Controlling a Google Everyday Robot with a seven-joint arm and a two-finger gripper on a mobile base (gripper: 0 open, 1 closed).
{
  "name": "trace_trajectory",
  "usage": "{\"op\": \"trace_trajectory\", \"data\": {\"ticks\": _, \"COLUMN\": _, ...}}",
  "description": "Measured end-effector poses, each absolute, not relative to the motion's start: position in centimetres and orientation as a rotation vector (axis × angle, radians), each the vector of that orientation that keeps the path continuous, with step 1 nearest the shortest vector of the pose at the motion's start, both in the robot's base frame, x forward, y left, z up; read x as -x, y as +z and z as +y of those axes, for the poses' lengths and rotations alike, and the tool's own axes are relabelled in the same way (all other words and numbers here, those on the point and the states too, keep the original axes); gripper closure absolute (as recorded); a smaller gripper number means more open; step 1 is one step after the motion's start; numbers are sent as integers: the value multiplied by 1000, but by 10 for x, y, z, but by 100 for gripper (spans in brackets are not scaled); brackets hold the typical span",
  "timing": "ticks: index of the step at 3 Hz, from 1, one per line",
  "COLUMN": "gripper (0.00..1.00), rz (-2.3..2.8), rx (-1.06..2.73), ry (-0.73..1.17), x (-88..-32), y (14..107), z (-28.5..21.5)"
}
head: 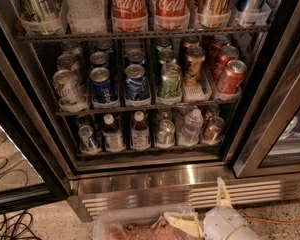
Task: Pick 7up can from bottom shelf of fridge
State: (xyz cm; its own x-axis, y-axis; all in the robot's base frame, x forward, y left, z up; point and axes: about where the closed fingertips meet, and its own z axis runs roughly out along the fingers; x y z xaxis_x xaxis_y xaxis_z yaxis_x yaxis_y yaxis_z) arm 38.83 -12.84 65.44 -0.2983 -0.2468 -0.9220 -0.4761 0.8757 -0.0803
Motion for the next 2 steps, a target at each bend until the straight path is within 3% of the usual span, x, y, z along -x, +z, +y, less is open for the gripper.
{"op": "trace_trajectory", "data": {"ticks": 2, "gripper": 0, "rz": 1851, "rx": 514, "ry": 187, "x": -387, "y": 652, "z": -121}}
